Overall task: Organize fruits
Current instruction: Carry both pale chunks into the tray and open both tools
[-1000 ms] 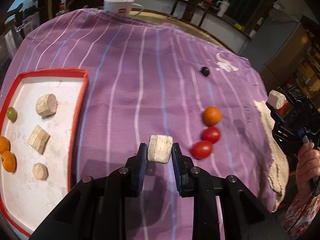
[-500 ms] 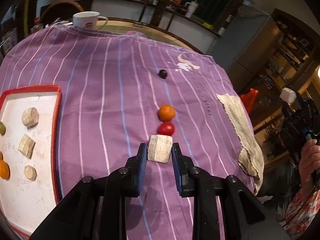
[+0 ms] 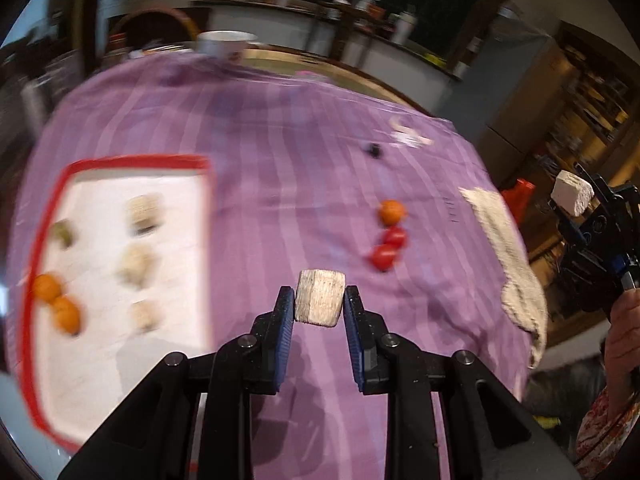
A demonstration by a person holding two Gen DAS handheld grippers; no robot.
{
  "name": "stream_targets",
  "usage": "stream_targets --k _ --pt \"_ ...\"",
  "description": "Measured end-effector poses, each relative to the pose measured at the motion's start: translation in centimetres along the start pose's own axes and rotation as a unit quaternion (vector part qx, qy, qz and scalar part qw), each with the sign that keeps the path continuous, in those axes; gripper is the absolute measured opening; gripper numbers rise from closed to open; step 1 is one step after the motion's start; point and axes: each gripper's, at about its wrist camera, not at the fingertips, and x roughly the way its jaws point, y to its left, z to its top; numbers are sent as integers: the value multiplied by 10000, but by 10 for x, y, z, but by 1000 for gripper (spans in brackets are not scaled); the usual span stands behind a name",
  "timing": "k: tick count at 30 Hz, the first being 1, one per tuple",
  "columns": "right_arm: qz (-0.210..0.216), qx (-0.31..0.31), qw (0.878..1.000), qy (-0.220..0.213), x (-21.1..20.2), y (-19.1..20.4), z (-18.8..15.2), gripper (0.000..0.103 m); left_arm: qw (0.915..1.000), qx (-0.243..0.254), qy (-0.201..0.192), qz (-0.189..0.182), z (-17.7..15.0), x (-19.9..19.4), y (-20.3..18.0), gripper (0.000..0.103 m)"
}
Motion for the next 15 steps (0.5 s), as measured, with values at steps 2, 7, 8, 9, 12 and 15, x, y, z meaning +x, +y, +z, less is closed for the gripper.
stream_targets --k 2,7,8,9,12,15 --pt "-148 -100 9992 352 37 -3 -10 36 9992 -176 -79 342 -8 -15 29 24" --pt "-614 -406 9872 1412 137 -13 -57 36 9915 -774 -52 1041 -35 -46 108 24" --pt "-735 -499 9834 1581 153 -14 -65 36 9897 -888 -30 1119 -41 -49 120 24" --pt "-870 -611 9788 1751 169 -16 -74 36 9879 -997 -7 1192 -45 -53 132 24" --pt "-1353 -1041 9606 2193 215 -19 -102 36 9825 -1311 60 1323 -60 -58 164 24" --pt "-2055 -1692 9338 2393 249 -21 -122 36 9803 -1512 97 1270 -65 -60 180 24"
